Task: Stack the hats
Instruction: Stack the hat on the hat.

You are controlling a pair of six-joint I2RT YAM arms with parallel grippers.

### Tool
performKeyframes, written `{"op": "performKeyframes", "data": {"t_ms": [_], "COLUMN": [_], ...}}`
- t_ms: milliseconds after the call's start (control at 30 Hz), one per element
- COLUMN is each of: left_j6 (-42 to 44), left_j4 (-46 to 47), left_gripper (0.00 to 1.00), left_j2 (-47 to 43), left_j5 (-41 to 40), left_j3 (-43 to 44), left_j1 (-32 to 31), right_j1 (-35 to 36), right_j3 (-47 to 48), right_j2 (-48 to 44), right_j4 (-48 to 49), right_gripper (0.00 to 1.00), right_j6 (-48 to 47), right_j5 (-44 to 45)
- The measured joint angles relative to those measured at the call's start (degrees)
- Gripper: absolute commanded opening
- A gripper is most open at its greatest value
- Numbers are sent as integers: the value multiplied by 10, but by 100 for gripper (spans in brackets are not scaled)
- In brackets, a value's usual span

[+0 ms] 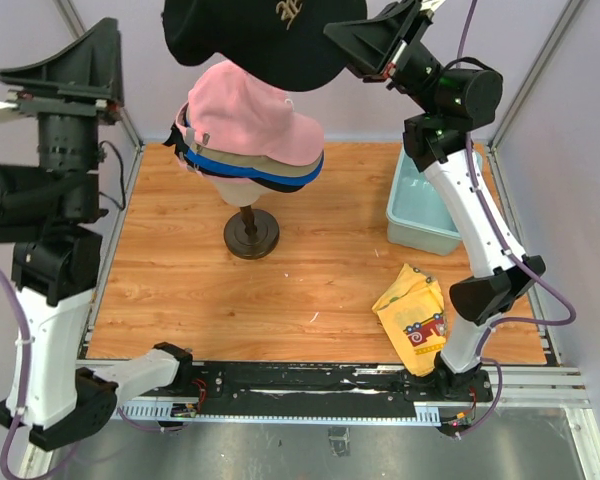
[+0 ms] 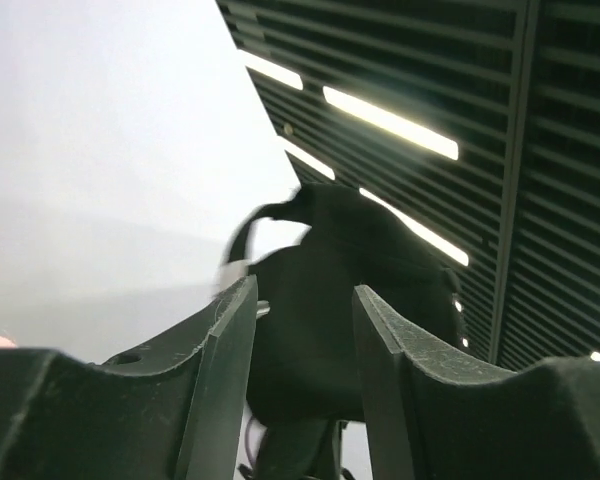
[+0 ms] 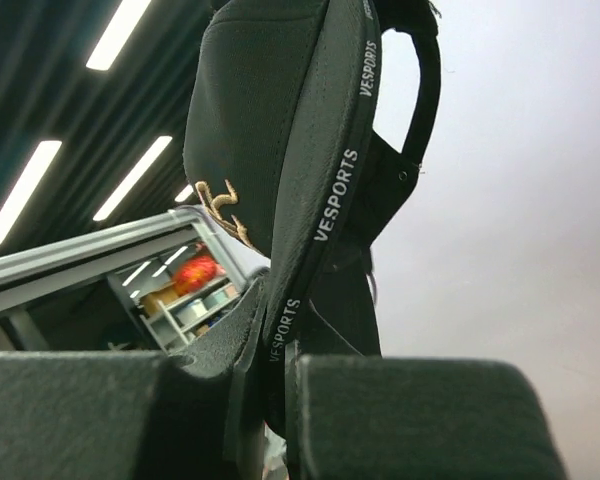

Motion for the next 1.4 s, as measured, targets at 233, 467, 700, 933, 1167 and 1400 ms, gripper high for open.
{"op": "performKeyframes", "data": {"t_ms": [233, 467, 700, 933, 1167, 1400], "left_j6": [69, 158, 259, 331, 369, 396], "left_j4": [30, 84, 145, 240, 353, 430], "left_gripper": [56, 67, 71, 76, 85, 93], "left_j2": [-68, -109, -92, -78, -67, -40], "left_j5": [-61, -68, -39, -24, -33, -62], "left_j3": [-66, -212, -305, -312, -325, -325], "left_j1": [0, 0, 0, 0, 0, 0], "right_j1": [25, 50, 87, 110, 125, 140], "right_j3": [56, 91, 70, 28, -25, -69], "right_j2": [21, 76, 93, 81, 60, 40], "right_j4": [30, 41, 24, 19, 19, 21], "right_gripper": [1, 1, 0, 1, 1, 1], "right_j6": [84, 152, 198, 210, 213, 214], "right_j5": [46, 90, 116, 125, 127, 128]}}
